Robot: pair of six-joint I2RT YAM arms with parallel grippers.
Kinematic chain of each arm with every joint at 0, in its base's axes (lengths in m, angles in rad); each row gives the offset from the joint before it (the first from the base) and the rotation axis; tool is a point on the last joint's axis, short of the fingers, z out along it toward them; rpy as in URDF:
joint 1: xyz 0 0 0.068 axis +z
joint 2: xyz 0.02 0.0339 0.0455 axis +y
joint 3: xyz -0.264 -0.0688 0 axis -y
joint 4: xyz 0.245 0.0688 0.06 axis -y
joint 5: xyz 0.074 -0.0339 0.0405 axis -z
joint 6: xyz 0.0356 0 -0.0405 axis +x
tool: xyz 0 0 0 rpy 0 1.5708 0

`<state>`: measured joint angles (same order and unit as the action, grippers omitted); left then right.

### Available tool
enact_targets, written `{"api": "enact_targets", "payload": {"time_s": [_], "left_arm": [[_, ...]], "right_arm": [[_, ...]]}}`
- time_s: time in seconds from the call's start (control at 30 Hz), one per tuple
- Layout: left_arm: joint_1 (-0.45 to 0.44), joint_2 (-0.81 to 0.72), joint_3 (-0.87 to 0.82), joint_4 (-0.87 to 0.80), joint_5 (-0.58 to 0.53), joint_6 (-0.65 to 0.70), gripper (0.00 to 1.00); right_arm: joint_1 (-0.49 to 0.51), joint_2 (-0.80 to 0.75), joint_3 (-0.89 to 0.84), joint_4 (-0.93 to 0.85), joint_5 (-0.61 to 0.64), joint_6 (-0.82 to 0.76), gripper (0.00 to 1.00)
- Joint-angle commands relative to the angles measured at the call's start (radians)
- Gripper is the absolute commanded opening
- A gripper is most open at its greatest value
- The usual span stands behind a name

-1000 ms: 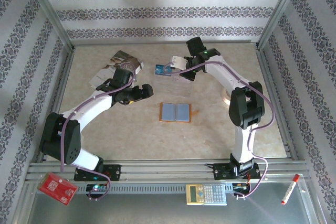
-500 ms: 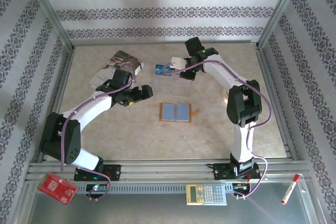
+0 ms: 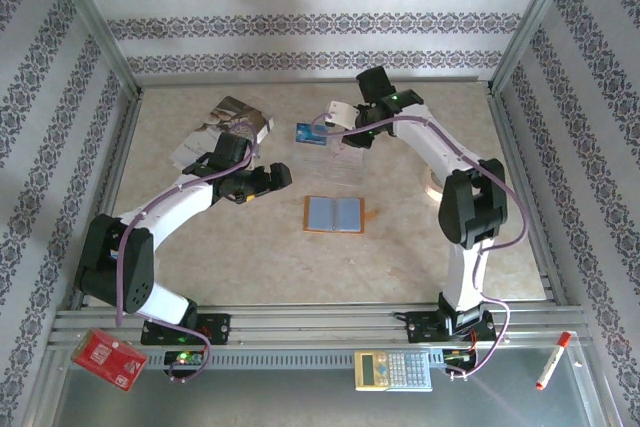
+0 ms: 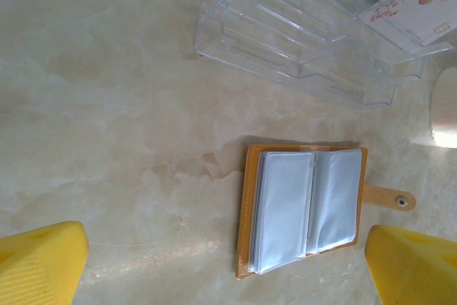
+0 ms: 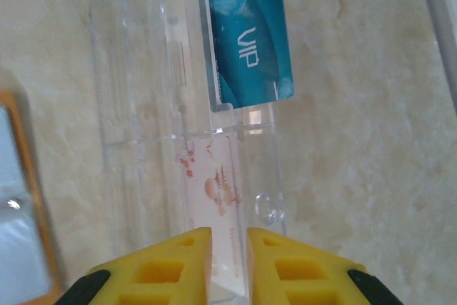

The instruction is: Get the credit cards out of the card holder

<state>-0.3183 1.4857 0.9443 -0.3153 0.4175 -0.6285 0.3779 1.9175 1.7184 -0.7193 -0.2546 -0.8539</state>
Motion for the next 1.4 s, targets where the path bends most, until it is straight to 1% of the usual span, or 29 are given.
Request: {"api": "enact_targets", "payload": {"time_s": [0.0,0.03,0.1,0.17,0.23,0.3,0.33,0.4,0.5,0.53,0.57,0.6,0.7,0.8,0.97,1.17,1.23,1.3,1.37], "left_arm": [[0.016,-0.038,-0.019,0.028,0.007,-0.015,1.0],[0.016,-0.042,-0.024,0.031,0.006,-0.017,1.0],[0.015,-0.05,-0.035,0.037,0.002,-0.02,1.0],[0.015,-0.054,-0.042,0.035,-0.005,-0.018,1.0],[0.016,-0.059,-0.048,0.037,-0.009,-0.016,1.0],[0.015,-0.063,-0.054,0.037,-0.01,-0.013,1.0],[0.015,-0.065,-0.057,0.039,-0.012,-0.013,1.0],[0.015,-0.066,-0.062,0.04,-0.014,-0.013,1.0],[0.015,-0.066,-0.068,0.041,-0.018,-0.011,1.0],[0.016,-0.065,-0.07,0.043,-0.018,-0.013,1.0],[0.016,-0.062,-0.072,0.044,-0.02,-0.012,1.0],[0.016,-0.061,-0.073,0.043,-0.021,-0.01,1.0],[0.015,-0.067,-0.092,0.061,-0.036,-0.01,1.0],[0.017,-0.083,-0.109,0.061,-0.068,-0.009,1.0],[0.022,-0.089,-0.111,0.056,-0.078,-0.003,1.0],[0.024,-0.069,-0.108,0.068,-0.051,-0.01,1.0],[0.024,-0.058,-0.118,0.102,-0.033,-0.029,1.0],[0.023,-0.037,-0.129,0.128,0.003,-0.041,0.94],[0.019,-0.011,-0.133,0.128,0.012,-0.05,0.86]], "right_arm": [[0.025,-0.12,-0.093,0.085,-0.044,0.202,0.27],[0.035,-0.142,-0.126,0.108,-0.021,0.266,0.3],[0.066,-0.178,-0.185,0.148,0.055,0.451,0.36],[0.091,-0.184,-0.201,0.113,0.094,0.625,0.42],[0.103,-0.175,-0.204,0.046,0.058,0.759,0.42],[0.117,-0.188,-0.268,0.066,0.063,0.912,0.41],[0.128,-0.203,-0.307,0.092,0.064,0.973,0.43],[0.157,-0.242,-0.39,0.145,0.113,1.12,0.48],[0.21,-0.286,-0.482,0.189,0.168,1.27,0.53],[0.231,-0.287,-0.5,0.197,0.186,1.293,0.54],[0.256,-0.279,-0.512,0.185,0.241,1.322,0.56],[0.279,-0.268,-0.521,0.173,0.295,1.354,0.6],[0.331,-0.228,-0.552,0.171,0.38,1.394,0.71],[0.373,-0.191,-0.552,0.169,0.424,1.404,0.74],[0.415,-0.107,-0.515,0.138,0.455,1.405,0.76],[0.423,-0.048,-0.517,0.126,0.489,1.409,0.76],[0.421,-0.031,-0.522,0.12,0.496,1.409,0.76],[0.418,-0.013,-0.523,0.102,0.508,1.416,0.75],[0.416,-0.003,-0.534,0.095,0.522,1.417,0.72]]}}
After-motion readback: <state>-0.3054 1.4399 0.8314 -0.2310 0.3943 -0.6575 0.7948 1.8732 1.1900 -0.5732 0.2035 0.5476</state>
